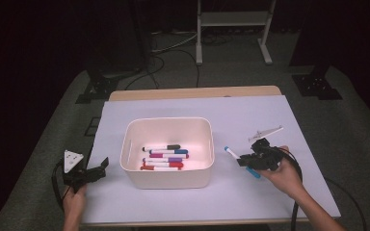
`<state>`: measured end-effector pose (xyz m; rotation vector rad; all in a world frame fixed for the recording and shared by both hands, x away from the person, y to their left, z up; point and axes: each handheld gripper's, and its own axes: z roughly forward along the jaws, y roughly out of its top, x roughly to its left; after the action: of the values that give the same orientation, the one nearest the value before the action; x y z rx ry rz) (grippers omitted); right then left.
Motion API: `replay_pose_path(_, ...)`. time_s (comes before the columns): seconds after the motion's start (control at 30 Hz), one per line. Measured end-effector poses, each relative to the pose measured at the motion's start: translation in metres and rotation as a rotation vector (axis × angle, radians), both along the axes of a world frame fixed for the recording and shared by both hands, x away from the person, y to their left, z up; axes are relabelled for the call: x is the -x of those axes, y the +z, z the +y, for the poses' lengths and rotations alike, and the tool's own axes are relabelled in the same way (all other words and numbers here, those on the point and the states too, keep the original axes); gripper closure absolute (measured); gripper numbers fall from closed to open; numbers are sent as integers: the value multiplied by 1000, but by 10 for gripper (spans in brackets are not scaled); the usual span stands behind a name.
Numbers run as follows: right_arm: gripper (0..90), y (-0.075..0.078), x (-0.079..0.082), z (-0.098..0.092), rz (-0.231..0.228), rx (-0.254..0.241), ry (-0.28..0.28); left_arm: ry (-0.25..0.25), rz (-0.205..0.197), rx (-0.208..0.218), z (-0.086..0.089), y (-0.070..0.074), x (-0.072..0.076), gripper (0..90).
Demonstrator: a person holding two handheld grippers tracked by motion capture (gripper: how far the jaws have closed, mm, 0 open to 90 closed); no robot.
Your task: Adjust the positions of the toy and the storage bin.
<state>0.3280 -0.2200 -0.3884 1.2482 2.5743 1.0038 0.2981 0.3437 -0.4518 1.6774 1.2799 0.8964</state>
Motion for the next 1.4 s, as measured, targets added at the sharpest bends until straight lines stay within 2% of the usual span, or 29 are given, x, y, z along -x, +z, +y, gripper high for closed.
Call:
replay_pose_path(0.2,759,27,4,3,-20,-39,23,-1,-4,5,0,0,0,0)
replay_pose_path(0.37,759,55,9,9,-70,-64,54,-1,-5,5,0,0,0,0)
replay_pose_path(0.43,759,64,9,11,-73,-82,69,1,-5,5,1,0,0,0)
replay_pose_path(0.67,759,94,10,24,-109,-82,113,1,-1,4,0,0,0,0)
replay_pose_path(0.8,759,108,9,36,-115,-85,146,3,-3,5,0,0,0,0)
replay_pose_path(0.93,759,117,7,54,-111,-91,194,2,-1,6,1,0,0,0)
replay_pose_path(1.07,759,121,4,79,-102,-73,265,2,0,8,1,0,0,0)
replay_pose_path(1.27,758,118,-3,123,-82,-57,383,3,4,10,1,0,0,0)
replay_pose_path(1.4,759,111,-10,157,-74,-52,475,4,6,11,1,0,0,0)
